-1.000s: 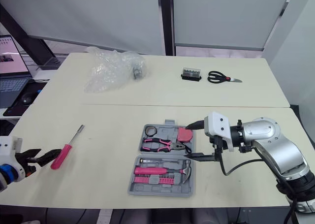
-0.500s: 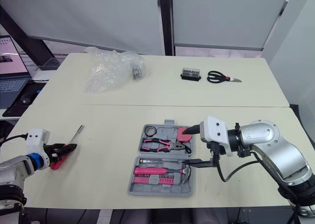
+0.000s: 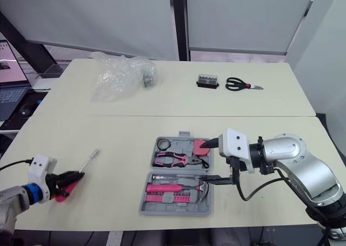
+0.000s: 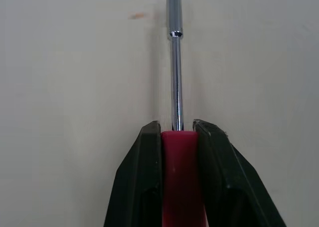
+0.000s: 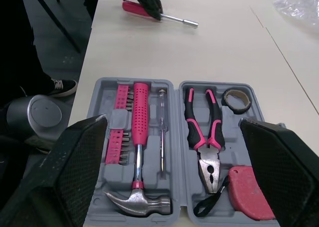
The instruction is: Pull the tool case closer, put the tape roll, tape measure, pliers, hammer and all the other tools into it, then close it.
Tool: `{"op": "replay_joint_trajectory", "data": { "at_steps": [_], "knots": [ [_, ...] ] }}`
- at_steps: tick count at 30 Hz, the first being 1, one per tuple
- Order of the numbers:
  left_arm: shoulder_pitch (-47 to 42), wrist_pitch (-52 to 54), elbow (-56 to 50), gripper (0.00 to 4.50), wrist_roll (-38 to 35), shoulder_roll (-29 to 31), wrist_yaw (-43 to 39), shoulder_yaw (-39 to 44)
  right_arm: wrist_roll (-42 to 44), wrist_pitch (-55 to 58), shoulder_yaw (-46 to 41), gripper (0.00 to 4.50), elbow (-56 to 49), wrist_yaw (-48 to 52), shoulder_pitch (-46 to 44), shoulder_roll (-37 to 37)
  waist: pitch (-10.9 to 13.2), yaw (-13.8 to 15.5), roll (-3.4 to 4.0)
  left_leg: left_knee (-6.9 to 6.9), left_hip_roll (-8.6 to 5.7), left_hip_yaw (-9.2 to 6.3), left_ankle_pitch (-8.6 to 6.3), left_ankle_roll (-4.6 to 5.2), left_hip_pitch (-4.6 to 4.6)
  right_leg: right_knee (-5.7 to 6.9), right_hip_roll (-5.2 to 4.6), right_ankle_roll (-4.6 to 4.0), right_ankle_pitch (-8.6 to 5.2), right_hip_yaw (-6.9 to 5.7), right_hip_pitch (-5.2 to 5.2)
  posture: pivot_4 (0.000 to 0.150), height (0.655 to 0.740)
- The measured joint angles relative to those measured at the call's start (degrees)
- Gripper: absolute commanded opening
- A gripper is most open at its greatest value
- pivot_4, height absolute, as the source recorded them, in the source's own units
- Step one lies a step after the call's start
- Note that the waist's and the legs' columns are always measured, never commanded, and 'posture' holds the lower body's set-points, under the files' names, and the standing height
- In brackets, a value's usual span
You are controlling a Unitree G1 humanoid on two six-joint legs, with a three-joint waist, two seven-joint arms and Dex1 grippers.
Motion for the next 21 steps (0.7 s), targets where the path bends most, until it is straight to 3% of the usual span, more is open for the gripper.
{"op": "replay_joint_trajectory", "data": {
  "at_steps": [3, 6, 11, 18, 21],
  "knots": [
    [1.97, 3.9, -12.33, 0.59, -0.44, -0.67, 2.2, -2.39, -0.58, -0.53, 0.45, 4.5, 0.17, -0.5, -0.02, 0.54, 0.0, 0.57, 0.02, 0.02, -0.03, 0.01, 0.01, 0.01, 0.01, -0.01, -0.01, 0.01, 0.0, -0.01, 0.03, 0.15, 0.74],
    [-0.08, 7.67, -17.14, 0.59, 1.19, -4.23, 7.77, -6.92, -1.37, -0.92, 1.48, 4.5, 0.31, -0.65, -0.03, 1.15, 0.0, 0.46, 0.03, 0.03, -0.05, 0.06, 0.0, 0.01, 0.01, -0.03, 0.01, 0.02, 0.0, 0.02, 0.03, 0.15, 0.74],
    [-2.78, 12.84, -19.49, 0.59, 2.48, -8.37, 14.63, -11.5, -2.01, -1.51, 2.18, 4.5, 0.36, -0.8, 0.23, 1.63, 0.0, 0.08, -0.04, 0.01, 0.0, 0.0, 0.0, 0.02, -0.07, -0.04, 0.09, 0.01, 0.0, 0.0, -0.05, 0.15, 0.74],
    [-3.21, 13.31, -18.66, 0.59, 3.71, -9.54, 17.18, -12.93, -2.21, -1.52, 2.2, 4.5, 0.35, -1.02, 0.52, 1.67, -0.01, 0.26, -0.04, 0.02, -0.03, 0.0, 0.0, 0.01, -0.06, -0.04, 0.06, 0.01, 0.0, 0.0, -0.02, 0.15, 0.74],
    [-3.54, 12.16, -18.06, 1.59, 4.29, -9.74, 17.35, -13.31, -2.46, -1.53, 2.2, 4.5, 0.36, -1.03, 0.52, 1.79, -0.01, 0.28, -0.04, 0.02, -0.03, 0.0, 0.0, 0.01, -0.06, -0.04, 0.06, 0.01, 0.0, 0.0, -0.02, 0.15, 0.74]
  ]
}}
